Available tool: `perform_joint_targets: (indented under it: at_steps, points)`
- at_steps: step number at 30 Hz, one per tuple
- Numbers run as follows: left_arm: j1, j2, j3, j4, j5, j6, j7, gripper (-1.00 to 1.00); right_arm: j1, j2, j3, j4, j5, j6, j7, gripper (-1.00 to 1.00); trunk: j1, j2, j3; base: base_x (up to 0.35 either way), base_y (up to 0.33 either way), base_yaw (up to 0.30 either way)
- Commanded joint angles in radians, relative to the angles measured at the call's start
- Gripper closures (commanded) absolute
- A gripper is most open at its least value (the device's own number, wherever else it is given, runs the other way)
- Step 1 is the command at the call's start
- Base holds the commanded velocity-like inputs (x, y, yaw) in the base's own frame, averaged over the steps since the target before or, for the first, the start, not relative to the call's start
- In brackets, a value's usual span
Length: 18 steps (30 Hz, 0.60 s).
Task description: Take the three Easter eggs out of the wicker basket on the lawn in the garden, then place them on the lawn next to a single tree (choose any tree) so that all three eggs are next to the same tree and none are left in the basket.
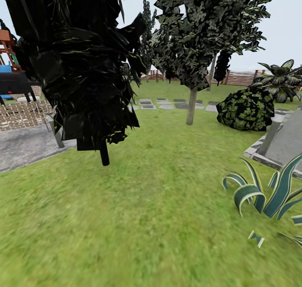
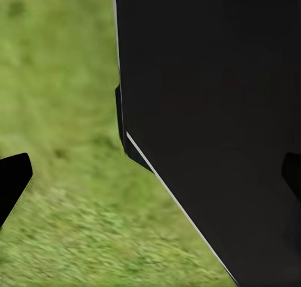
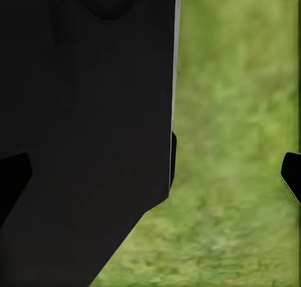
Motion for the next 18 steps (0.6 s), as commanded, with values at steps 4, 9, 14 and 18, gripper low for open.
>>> perform_joint_targets:
  at_steps: [4,9,14,18]
  points:
    - [0.001,0.000,0.000,-0.002,0.000,-0.001,0.000,-1.00,-0.001,0.000,0.000,0.002,0.000,-0.001,0.000,-1.00,0.001,0.000,-0.001,0.330,0.000,0.000]
    - [0.001,0.000,0.000,-0.002,-0.001,-0.001,0.000,-1.00,-0.001,0.000,0.001,0.002,0.003,0.000,0.000,-1.00,0.001,0.000,-0.001,0.315,0.000,0.000]
    - [0.001,-0.003,0.000,-0.001,-0.002,-0.001,0.000,-1.00,-0.001,-0.001,0.002,0.003,0.005,0.002,0.004,-1.00,0.001,0.000,-0.001,0.095,0.000,0.000]
    - [0.001,-0.002,0.000,-0.001,-0.002,-0.001,0.000,-1.00,-0.002,0.000,0.002,0.002,0.006,0.004,0.004,-1.00,0.001,0.000,-0.001,0.008,0.000,0.000]
